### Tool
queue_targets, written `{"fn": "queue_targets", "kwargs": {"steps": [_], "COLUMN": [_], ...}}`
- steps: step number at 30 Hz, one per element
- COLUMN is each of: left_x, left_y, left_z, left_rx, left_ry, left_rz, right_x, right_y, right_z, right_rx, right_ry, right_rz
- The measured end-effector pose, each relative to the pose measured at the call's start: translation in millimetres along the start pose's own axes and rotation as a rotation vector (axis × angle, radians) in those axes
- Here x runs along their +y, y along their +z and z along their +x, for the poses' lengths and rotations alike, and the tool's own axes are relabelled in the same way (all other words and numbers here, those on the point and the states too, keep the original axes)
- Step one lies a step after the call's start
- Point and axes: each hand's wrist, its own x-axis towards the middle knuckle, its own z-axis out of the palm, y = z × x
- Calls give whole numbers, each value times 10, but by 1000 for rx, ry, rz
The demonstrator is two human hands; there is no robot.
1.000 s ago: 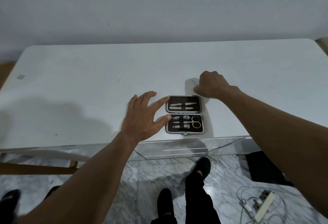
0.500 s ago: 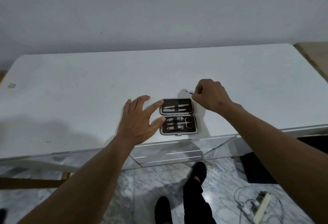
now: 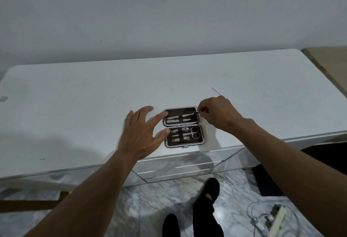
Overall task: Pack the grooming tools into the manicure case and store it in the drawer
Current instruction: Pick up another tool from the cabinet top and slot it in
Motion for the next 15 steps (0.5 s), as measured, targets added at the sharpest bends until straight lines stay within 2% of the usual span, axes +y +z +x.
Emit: {"fn": "queue_targets", "kwargs": {"steps": [9, 15], "left_x": [8, 1], "left_y": [-12, -16], "left_z": [10, -3], "left_rx": [2, 8], "left_ry": [-11, -19], "left_rz": [-41, -63], "right_x": [-47, -112], "right_y": [-36, -8], "right_z": [143, 157], "right_rx": [-69, -55], "right_ry": [-113, -144], "right_rz": [-148, -203]}}
